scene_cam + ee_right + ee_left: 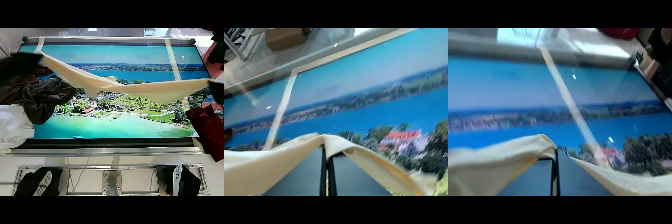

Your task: Fold the shirts.

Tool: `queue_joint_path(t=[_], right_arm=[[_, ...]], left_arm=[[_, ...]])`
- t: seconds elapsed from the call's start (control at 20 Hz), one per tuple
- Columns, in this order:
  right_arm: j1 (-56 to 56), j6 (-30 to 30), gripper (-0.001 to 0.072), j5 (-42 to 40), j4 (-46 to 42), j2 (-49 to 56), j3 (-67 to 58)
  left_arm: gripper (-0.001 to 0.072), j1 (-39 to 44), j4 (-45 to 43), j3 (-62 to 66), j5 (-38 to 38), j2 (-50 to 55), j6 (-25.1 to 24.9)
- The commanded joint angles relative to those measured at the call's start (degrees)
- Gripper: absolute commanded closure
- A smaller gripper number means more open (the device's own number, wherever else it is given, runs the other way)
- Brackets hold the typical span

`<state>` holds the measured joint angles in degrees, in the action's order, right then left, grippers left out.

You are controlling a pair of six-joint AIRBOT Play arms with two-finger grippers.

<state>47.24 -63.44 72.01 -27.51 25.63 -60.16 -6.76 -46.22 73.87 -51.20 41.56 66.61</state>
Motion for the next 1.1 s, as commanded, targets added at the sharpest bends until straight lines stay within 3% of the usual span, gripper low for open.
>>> queue_joint_path(t=[0.0, 0.2, 0.35, 0.55, 0.65, 0.75, 0.85, 0.95, 1.05], right_arm=[[0.28, -2.34, 0.0687, -2.78, -7.63, -2.99, -17.59], [0.26, -2.73, 0.0688, -8.57, -12.9, -1.07, -30.67], [0.26, -2.78, 0.0688, -7.74, -8.92, 4.44, -34.51], [0.11, -2.62, 0.0687, 1.9, 2.97, 16.85, -33.64], [-2.84, -1.79, 0.0687, 6.4, 3.13, 22.69, -30.1], [-9.64, -1.01, 0.0687, 7.37, -4.35, 27.41, -24.35], [-18.82, -1.01, 0.0687, 4.37, -17.35, 32.09, -17.16], [-25.77, -1.97, 0.0687, -3.56, -28.39, 36.83, -10.54], [-29.03, -4.33, 0.0687, -14.75, -31.12, 42.8, -5.6]], left_arm=[[0.0696, -0.04, -8.22, 11.3, 3.1, -7.43, 0.87], [0.0697, -0.04, -17.25, 22.82, 2.43, -6.62, 3.3], [0.0697, -0.04, -18.75, 26.62, -1.75, -3.02, 3.93], [0.0697, 0.0, -17.2, 26.49, -11.54, 9.49, 6.21], [0.0697, 0.44, -15.04, 26.47, -16.57, 17.86, 6.25], [0.0697, 2.62, -15.34, 26.12, -18.23, 26.23, 6.21], [0.0697, 5.49, -15.47, 24.83, -17.57, 34.32, 5.09], [0.0697, 8.28, -18.38, 23.91, -15.08, 42.62, 4.98], [0.0697, 10.58, -23.5, 23.93, -9.57, 51.47, 6.8]])
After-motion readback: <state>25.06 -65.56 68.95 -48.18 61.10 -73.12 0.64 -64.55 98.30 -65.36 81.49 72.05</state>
